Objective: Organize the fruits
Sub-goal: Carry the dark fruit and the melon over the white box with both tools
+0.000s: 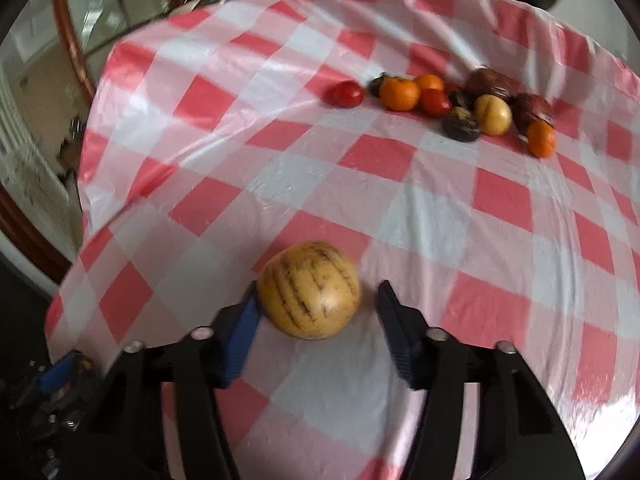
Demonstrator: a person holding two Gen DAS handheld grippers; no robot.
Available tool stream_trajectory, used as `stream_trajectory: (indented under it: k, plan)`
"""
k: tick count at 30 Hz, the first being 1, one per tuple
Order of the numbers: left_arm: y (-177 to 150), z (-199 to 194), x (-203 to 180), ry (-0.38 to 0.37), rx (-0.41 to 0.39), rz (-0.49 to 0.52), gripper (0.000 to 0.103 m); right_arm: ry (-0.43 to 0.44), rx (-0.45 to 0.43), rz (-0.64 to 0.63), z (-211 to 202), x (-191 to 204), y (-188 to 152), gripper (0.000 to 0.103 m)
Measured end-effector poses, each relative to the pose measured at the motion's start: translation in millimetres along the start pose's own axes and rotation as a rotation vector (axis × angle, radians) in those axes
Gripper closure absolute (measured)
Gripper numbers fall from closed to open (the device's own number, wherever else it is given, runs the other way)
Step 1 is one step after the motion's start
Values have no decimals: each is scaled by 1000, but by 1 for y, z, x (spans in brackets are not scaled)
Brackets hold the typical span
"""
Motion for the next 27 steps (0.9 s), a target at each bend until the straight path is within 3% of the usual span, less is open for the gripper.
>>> stream_trajectory:
  k: [5,9,15,21,27]
  plan:
    - [1,-16,15,6,-30,-21,62,17,-34,-12,-8,16,1,57]
    - [2,-31,34,25,-51,-44,62,98,-67,-48,-26,53,1,57]
    - [-12,-59,78,89,-68,-92,62,212,-90,-179,-51,133,-5,57]
    - [-43,-87,140,199,-56,-166,62,348,-116,-353,-81,227,-23,57]
    - [-84,-86,200,327,26,-218,62,459,-78,-578,-84,311,-68,57]
Point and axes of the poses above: each gripper's, at about its wrist camera, not at the fingertips, and z roughly the way its jaws point, x to its left, y to its top, the point moved 10 cm from there along z, roughly the way its jaws point, and after that the axes turned 15 degrees about -z, right-handed, at the moved point
